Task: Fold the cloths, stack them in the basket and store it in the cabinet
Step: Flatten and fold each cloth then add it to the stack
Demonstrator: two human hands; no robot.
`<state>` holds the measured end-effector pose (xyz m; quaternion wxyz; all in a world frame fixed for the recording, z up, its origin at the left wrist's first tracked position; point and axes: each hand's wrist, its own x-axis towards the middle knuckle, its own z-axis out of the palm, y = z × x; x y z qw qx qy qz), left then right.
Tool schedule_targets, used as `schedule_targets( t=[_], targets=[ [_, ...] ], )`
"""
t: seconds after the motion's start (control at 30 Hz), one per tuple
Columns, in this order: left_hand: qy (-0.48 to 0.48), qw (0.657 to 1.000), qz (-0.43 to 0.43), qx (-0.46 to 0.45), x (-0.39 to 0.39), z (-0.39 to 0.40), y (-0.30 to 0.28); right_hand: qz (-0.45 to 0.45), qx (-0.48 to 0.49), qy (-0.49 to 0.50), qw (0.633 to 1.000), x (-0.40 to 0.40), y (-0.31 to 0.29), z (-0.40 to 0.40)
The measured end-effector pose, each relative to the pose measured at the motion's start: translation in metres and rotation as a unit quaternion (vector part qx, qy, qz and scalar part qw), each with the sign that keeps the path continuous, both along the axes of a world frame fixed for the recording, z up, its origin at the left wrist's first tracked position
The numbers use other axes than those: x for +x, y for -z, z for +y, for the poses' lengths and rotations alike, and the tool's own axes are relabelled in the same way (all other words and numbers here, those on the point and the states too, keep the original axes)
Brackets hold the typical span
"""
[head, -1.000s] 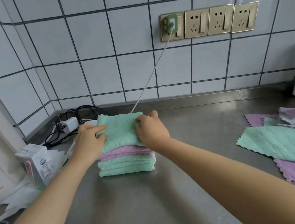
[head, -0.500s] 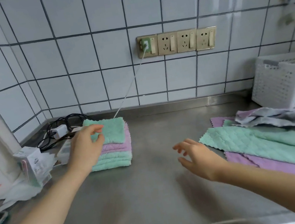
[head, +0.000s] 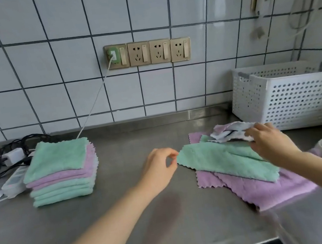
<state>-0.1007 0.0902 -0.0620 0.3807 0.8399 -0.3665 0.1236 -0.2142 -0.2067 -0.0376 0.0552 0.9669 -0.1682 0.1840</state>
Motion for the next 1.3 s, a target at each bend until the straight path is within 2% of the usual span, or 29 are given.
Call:
schedule_targets(
  t=[0.17,0.27,0.47,0.57,0.73,0.8,0.93,1.0,1.07,1.17,1.3],
  targets=[
    [0.063,0.997,0.041,0.037,-0.003,-0.084,-0.001,0.064,-0.091,0.078,0.991,0.002,0.001,-0.031],
    [0.086,0.992,0.046,0.076,-0.009,-0.133,-0.007,0.014,-0.130,0.076,0.988,0.005,0.004,-0.043],
    [0.012,0.994,0.011,0.108,-0.009,-0.197,-0.010,-0.138,-0.148,-0.069,0.977,0.003,-0.011,-0.024],
    [-0.036,0.998,0.000,0.057,-0.001,-0.204,-0.008,-0.178,-0.122,-0.124,0.969,-0.004,-0.027,-0.007],
    [-0.026,0.999,0.010,-0.017,0.016,-0.169,-0.008,-0.227,-0.068,-0.194,0.952,-0.014,-0.049,0.007],
    [-0.020,0.996,0.035,-0.083,0.026,-0.149,-0.018,-0.194,-0.064,-0.209,0.956,-0.013,-0.053,0.002],
    [-0.015,0.988,0.009,-0.150,0.035,-0.104,-0.065,-0.038,-0.135,-0.232,0.962,-0.011,-0.059,0.004],
    [-0.016,0.990,-0.018,-0.139,0.039,-0.079,-0.087,-0.067,-0.084,-0.220,0.969,-0.011,-0.069,0.014],
    [-0.015,0.990,-0.016,-0.140,0.042,-0.053,-0.104,-0.141,-0.004,-0.196,0.970,-0.008,-0.082,0.025],
    [-0.014,0.988,0.013,-0.154,0.037,-0.012,-0.127,-0.228,0.112,-0.158,0.954,-0.002,-0.102,0.039],
    [-0.002,0.987,0.035,-0.154,0.021,0.040,-0.155,-0.270,0.202,-0.160,0.928,-0.001,-0.123,0.064]
  ],
)
